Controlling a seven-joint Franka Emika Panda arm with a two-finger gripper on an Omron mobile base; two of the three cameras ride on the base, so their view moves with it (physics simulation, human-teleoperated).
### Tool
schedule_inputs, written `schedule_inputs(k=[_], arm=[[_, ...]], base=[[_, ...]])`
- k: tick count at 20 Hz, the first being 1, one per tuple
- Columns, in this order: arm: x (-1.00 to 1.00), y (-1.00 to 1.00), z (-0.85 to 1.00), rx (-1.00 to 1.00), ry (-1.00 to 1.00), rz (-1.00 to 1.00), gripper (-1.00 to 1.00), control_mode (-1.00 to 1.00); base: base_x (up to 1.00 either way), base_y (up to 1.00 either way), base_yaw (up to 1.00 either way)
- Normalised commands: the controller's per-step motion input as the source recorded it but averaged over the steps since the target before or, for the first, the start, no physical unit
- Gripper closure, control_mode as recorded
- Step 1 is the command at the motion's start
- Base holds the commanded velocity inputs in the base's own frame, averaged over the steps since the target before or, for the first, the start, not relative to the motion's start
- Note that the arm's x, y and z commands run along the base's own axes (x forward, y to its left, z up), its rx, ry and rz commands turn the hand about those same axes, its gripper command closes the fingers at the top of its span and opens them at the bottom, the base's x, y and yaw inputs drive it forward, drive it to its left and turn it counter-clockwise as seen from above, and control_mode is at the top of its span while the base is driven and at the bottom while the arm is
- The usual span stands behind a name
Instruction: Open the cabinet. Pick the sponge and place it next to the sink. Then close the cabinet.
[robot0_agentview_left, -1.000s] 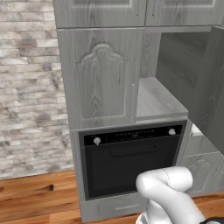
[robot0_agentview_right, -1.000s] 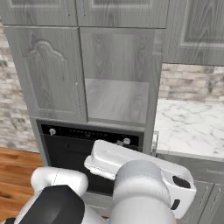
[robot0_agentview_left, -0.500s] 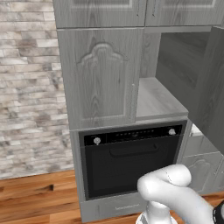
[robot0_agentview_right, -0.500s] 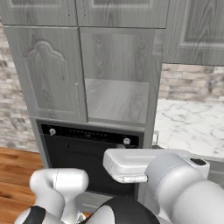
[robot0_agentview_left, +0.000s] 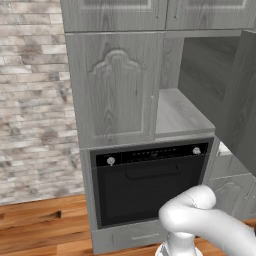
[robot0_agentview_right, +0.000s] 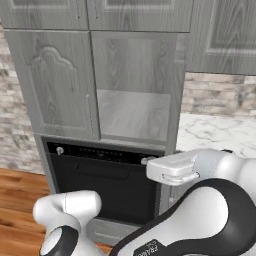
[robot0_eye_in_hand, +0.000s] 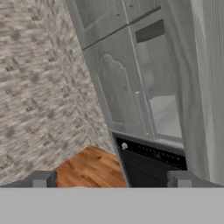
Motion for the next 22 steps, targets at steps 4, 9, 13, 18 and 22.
schedule_inputs(k=[4,9,13,18,22], arm=[[0.3,-0.22,-0.58,0.0,0.0,0.19,-1.0,-1.0],[0.3,-0.13,-0.39,0.0,0.0,0.13,-1.0,-1.0],[0.5,0.0,-0.23,0.0,0.0,0.06,-1.0,-1.0],[0.48,-0.26,-0.37,0.0,0.0,0.0,-1.0,-1.0],[0.29,-0.39,-0.43,0.01,0.0,0.0,-1.0,-1.0]], base=[[0.0,0.0,0.0],[0.0,0.0,0.0],[0.0,0.0,0.0],[0.0,0.0,0.0],[0.0,0.0,0.0]])
